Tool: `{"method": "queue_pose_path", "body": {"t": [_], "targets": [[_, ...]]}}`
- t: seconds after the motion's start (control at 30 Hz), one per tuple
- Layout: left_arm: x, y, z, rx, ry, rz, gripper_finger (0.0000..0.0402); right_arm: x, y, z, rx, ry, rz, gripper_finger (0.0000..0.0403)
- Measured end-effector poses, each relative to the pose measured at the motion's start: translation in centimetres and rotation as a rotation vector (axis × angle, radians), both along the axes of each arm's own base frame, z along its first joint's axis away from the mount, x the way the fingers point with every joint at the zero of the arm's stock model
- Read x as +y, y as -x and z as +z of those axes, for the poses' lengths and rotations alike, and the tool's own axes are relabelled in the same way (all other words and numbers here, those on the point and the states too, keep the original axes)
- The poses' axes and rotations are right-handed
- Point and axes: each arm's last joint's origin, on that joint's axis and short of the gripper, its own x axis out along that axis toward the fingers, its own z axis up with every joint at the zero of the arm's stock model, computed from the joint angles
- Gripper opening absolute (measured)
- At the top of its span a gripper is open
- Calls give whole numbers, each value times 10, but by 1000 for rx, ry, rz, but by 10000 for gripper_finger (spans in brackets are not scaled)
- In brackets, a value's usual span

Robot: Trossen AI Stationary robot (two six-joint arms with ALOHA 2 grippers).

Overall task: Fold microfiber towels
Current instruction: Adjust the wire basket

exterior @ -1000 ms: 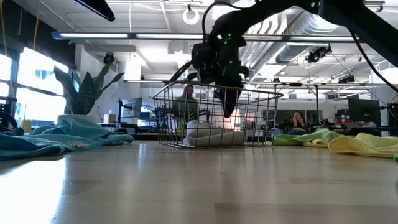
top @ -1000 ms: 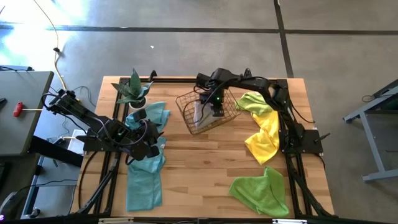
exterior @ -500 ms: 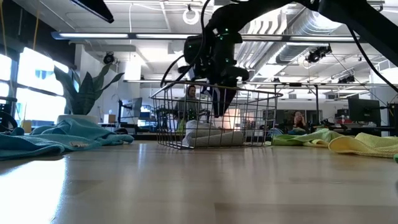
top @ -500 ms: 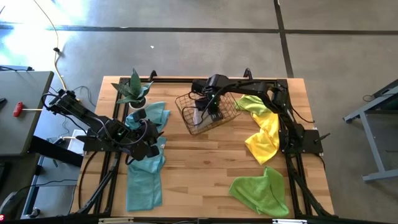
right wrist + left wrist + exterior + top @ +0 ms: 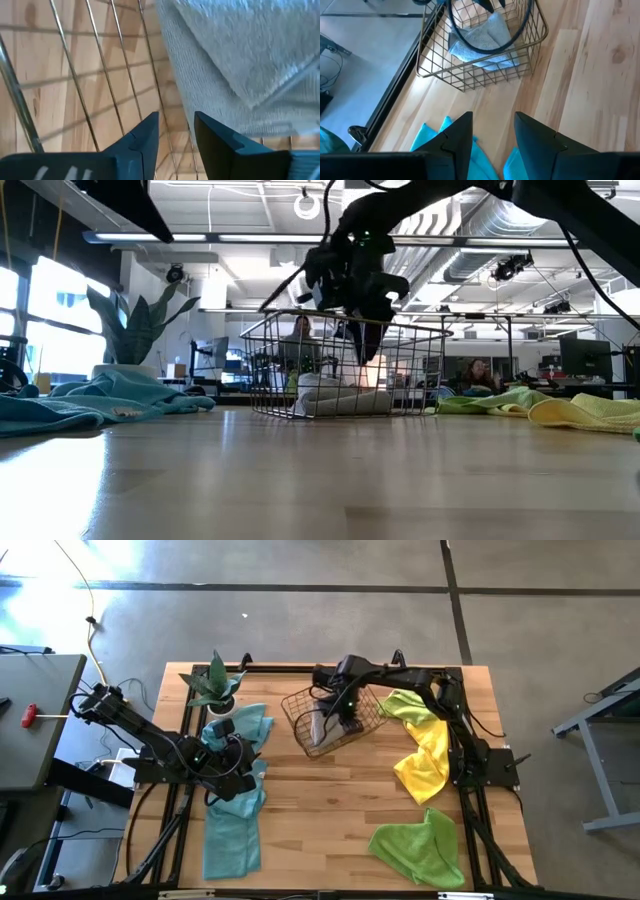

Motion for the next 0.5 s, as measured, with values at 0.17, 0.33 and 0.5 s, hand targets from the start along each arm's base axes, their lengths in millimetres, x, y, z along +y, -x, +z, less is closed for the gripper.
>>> {"method": "queue_pose_path", "body": {"t": [0.17,0.33,0.5], "targets": [[0,0,0,-5,-9,4,133,1,1,-2,15,0,17,118],[0,0,0,-5,-14,6,133,3,24,-11,34,10,-15,118],[1,0,1,-25,-56,23,133,11,51,-17,-108,225,-56,118]]}}
